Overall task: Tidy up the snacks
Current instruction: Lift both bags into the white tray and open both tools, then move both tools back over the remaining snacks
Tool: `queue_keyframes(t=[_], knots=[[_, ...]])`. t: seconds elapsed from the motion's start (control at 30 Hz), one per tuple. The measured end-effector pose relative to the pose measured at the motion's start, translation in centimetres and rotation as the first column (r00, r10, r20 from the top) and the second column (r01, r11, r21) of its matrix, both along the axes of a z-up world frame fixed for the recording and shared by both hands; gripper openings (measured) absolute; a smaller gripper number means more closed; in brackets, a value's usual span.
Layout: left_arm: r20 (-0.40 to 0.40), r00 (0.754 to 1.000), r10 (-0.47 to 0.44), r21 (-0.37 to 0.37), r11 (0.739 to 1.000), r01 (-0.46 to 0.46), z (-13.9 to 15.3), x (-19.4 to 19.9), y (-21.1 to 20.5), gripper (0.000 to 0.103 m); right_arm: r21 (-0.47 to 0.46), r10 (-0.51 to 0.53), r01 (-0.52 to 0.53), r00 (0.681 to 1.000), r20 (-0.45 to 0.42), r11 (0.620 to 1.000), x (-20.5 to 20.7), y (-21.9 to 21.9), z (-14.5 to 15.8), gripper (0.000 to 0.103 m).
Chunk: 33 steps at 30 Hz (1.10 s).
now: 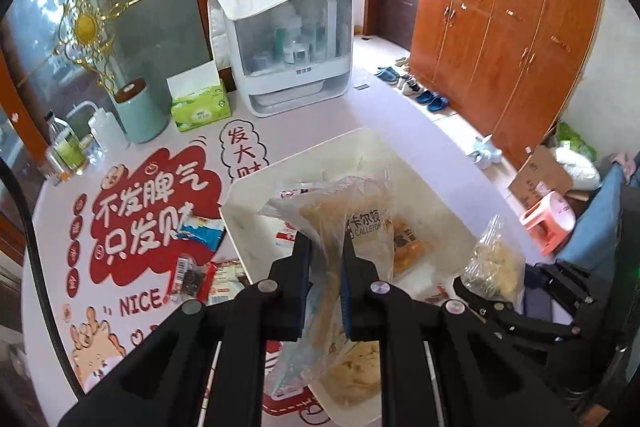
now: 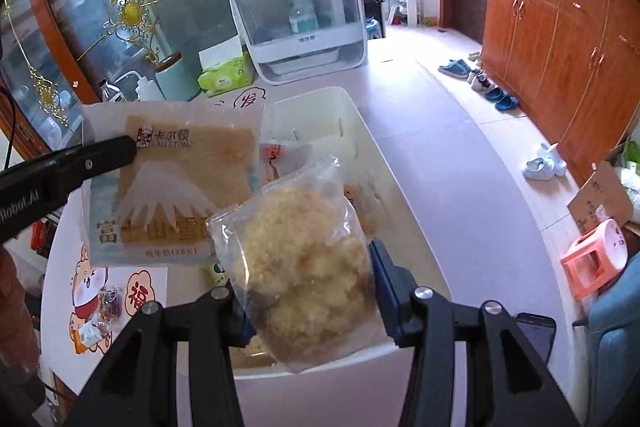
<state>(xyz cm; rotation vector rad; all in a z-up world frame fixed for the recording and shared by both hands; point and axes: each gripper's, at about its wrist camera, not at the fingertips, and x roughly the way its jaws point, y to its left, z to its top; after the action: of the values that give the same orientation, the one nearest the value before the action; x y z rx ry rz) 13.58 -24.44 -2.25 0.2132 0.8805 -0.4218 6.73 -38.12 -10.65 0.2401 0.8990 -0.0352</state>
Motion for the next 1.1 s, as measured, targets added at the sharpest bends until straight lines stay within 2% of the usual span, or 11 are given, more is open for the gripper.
queue_keyframes(t=[0.13, 0.23, 0.27, 0.3, 0.37, 0.4, 0.47, 0.57, 0.77, 0.97, 1.1], knots=[[-0.012, 1.000, -0.010, 0.013, 1.000, 0.010, -0.5, 0.4, -0.6, 0.013, 0.005, 0.021, -0.021, 1.000, 0.005, 1.000, 0.7, 0.0, -0.3, 0.048], [-0.005, 1.000, -0.030, 0.018, 0.999, 0.030, -0.8, 0.5, -1.1, 0.019, 0.020, 0.024, -0.023, 1.000, -0.006, 1.000, 1.2, -0.4, -0.6, 0.049], [0.001, 0.999, -0.032, 0.018, 0.999, 0.032, -0.8, 0.4, -1.2, 0.035, 0.031, 0.024, -0.023, 1.000, -0.014, 0.999, 1.4, -0.6, -0.9, 0.049], [0.016, 0.999, -0.027, 0.012, 1.000, 0.027, -0.6, 0.2, -1.3, 0.062, 0.041, 0.026, -0.025, 0.999, -0.020, 0.999, 1.4, -0.6, -1.0, 0.049], [0.047, 0.999, 0.004, 0.014, 1.000, -0.005, -0.2, 0.1, -1.0, 0.094, 0.073, 0.031, -0.029, 0.999, -0.028, 0.997, 1.5, -0.8, -1.3, 0.050], [0.082, 0.996, 0.026, 0.006, 1.000, -0.027, 0.1, -0.2, -0.7, 0.097, 0.075, 0.027, -0.025, 0.999, -0.029, 0.997, 1.5, -0.9, -1.3, 0.051], [0.099, 0.995, 0.026, -0.001, 1.000, -0.026, 0.4, -0.3, -0.4, 0.097, 0.070, 0.027, -0.026, 0.999, -0.022, 0.997, 1.4, -0.9, -1.3, 0.055], [0.094, 0.995, 0.046, 0.023, 0.999, -0.048, 0.5, -0.1, 0.1, 0.097, 0.055, 0.028, -0.027, 0.999, -0.017, 0.998, 1.1, -0.7, -1.1, 0.056], [0.080, 0.994, 0.077, 0.002, 0.997, -0.078, 0.4, -0.5, 1.6, 0.097, 0.060, 0.042, -0.040, 0.999, -0.016, 0.997, 0.5, -0.3, -1.0, 0.056], [0.022, 0.996, 0.084, -0.002, 0.996, -0.084, -0.3, -1.3, 3.1, 0.097, 0.071, 0.053, -0.051, 0.998, -0.030, 0.996, 0.3, 0.7, -1.2, 0.056], [0.019, 0.993, 0.120, -0.020, 0.993, -0.120, -0.2, -2.1, 5.1, 0.097, 0.074, 0.062, -0.059, 0.998, -0.031, 0.995, 0.0, 1.5, -1.1, 0.056]])
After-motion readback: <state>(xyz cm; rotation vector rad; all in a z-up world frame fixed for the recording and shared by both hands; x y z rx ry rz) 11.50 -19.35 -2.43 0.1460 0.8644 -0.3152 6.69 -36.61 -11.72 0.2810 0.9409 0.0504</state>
